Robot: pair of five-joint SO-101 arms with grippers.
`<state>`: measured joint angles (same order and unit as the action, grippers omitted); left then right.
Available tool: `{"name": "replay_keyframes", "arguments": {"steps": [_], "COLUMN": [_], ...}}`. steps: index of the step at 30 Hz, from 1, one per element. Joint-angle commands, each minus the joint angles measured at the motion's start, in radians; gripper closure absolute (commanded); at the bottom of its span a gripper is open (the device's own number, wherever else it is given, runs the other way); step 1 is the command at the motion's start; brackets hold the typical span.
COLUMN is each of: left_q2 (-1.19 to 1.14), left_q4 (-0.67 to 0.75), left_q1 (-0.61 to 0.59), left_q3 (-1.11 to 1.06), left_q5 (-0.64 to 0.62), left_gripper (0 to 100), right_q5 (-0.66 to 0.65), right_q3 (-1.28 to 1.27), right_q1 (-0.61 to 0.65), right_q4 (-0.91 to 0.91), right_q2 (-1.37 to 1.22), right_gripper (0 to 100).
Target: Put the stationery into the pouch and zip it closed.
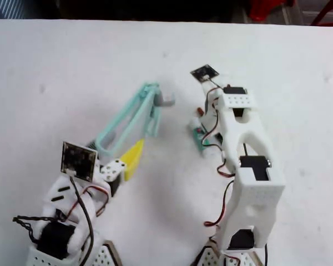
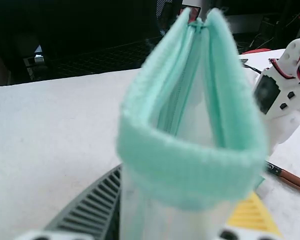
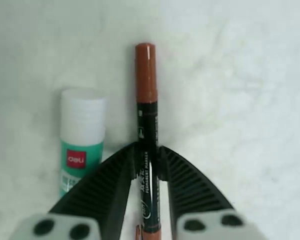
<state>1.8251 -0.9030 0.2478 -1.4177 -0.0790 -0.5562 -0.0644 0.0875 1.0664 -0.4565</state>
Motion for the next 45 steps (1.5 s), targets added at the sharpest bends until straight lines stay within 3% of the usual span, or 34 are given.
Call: {"name": "replay_keyframes", "arguments": {"steps": [1, 10, 21, 27, 37, 45], "left_q2": [-0.008, -0.008, -0.008, -0.008, -0.008, -0.008], "left_q4": [-0.003, -0.003, -0.005, -0.005, -0.005, -0.005], "left_q1": [0.018, 0.024, 0.024, 0.024, 0.024, 0.024], "left_q3": [0.005, 0.005, 0.005, 0.005, 0.005, 0.005], "left_q5": [-0.006, -0.008, -0.006, -0.006, -0.006, -0.006], "left_gripper": [76, 76, 76, 76, 76, 76], "right_q5": [0.000, -0.002, 0.000, 0.000, 0.005, 0.146], "right_q3": [-0.002, 0.052, 0.528, 0.703, 0.657, 0.459], "right_q1": [0.005, 0.015, 0.068, 0.131, 0.142, 0.166], "right_q4": [0.018, 0.019, 0.510, 0.651, 0.654, 0.615], "right_q2": [0.004, 0.005, 0.102, 0.200, 0.478, 0.780], "right_gripper": [98.1, 98.1, 98.1, 98.1, 98.1, 98.1]}}
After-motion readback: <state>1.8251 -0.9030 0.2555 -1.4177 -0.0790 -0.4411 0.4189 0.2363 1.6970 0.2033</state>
